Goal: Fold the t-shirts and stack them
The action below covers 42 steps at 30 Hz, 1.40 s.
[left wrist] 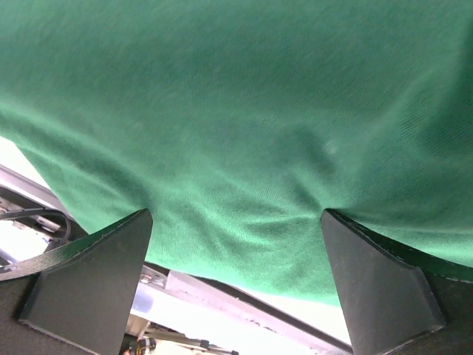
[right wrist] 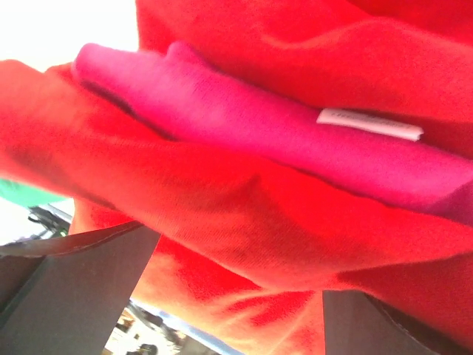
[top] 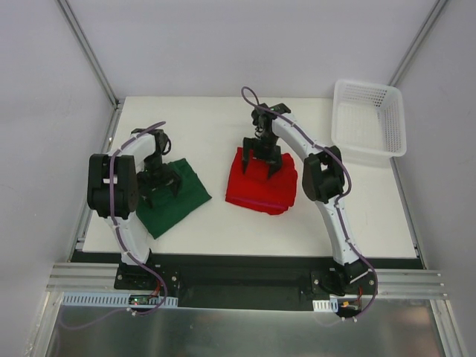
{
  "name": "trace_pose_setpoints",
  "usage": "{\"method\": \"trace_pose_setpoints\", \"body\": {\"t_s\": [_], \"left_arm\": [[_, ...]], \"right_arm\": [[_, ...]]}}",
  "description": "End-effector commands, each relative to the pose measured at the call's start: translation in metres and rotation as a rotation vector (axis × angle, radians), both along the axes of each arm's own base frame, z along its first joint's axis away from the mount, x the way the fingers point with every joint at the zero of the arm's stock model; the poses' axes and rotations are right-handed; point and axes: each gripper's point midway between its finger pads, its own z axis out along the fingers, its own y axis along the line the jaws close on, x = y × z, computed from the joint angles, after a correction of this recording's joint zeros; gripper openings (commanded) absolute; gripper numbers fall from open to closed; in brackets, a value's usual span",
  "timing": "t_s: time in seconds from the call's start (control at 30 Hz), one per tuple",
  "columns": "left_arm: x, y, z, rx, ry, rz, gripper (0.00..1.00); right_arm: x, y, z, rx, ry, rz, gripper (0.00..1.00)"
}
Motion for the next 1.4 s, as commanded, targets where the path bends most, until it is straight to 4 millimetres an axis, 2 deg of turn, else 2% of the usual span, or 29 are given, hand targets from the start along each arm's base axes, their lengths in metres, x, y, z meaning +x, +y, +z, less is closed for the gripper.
{"method": "trace_pose_setpoints", "body": {"t_s": [0.0, 0.17, 0.33, 0.4, 0.43, 0.57, 0.67, 0.7, 0.83, 1.0, 1.17, 1.27, 1.3, 1.33, 1.37], "left_arm": [[-0.008, -0.007, 0.017, -0.033, -0.033, -0.016, 0.99], [-0.009, -0.012, 0.019, -0.059, -0.041, -0.025, 0.99], [-0.012, -0.021, 0.018, -0.075, -0.039, -0.058, 0.99], [-0.015, -0.028, 0.018, -0.078, -0.033, -0.085, 0.99], [-0.016, -0.032, 0.018, -0.083, -0.035, -0.095, 0.99], [-0.023, -0.048, 0.020, -0.106, -0.033, -0.133, 0.99], [-0.026, -0.058, 0.023, -0.111, -0.040, -0.162, 1.00], [-0.027, -0.061, 0.023, -0.111, -0.040, -0.176, 0.99], [-0.032, -0.062, 0.022, -0.111, -0.031, -0.191, 0.99], [-0.036, -0.057, 0.023, -0.093, -0.025, -0.205, 0.99], [-0.033, -0.057, 0.026, -0.091, -0.034, -0.208, 0.99], [-0.031, -0.058, 0.028, -0.093, -0.036, -0.209, 0.99], [-0.031, -0.059, 0.028, -0.095, -0.037, -0.209, 0.99], [-0.030, -0.060, 0.028, -0.099, -0.036, -0.208, 0.99], [-0.030, -0.060, 0.029, -0.101, -0.036, -0.206, 0.99]], "right_arm": [[0.000, 0.034, -0.003, 0.067, -0.078, 0.165, 0.96], [0.008, 0.035, 0.004, 0.000, -0.199, 0.267, 0.96], [0.031, 0.034, 0.028, -0.018, -0.329, 0.289, 0.96], [0.038, 0.032, 0.028, -0.039, -0.369, 0.289, 0.96], [0.046, 0.036, 0.035, -0.016, -0.422, 0.280, 0.96], [0.056, 0.037, 0.024, -0.037, -0.450, 0.284, 0.96], [0.068, 0.044, 0.022, -0.022, -0.488, 0.278, 0.96], [0.075, 0.053, 0.025, 0.009, -0.516, 0.265, 0.96], [0.092, 0.060, 0.032, 0.024, -0.580, 0.232, 0.96], [0.114, 0.053, 0.047, -0.033, -0.686, 0.171, 0.96], [0.125, 0.061, 0.047, 0.005, -0.712, 0.129, 0.96], [0.121, 0.061, 0.040, -0.003, -0.689, 0.116, 0.96], [0.120, 0.060, 0.042, -0.006, -0.696, 0.117, 0.96], [0.118, 0.060, 0.063, 0.007, -0.732, 0.113, 0.96], [0.118, 0.058, 0.072, 0.010, -0.751, 0.112, 0.96]]}}
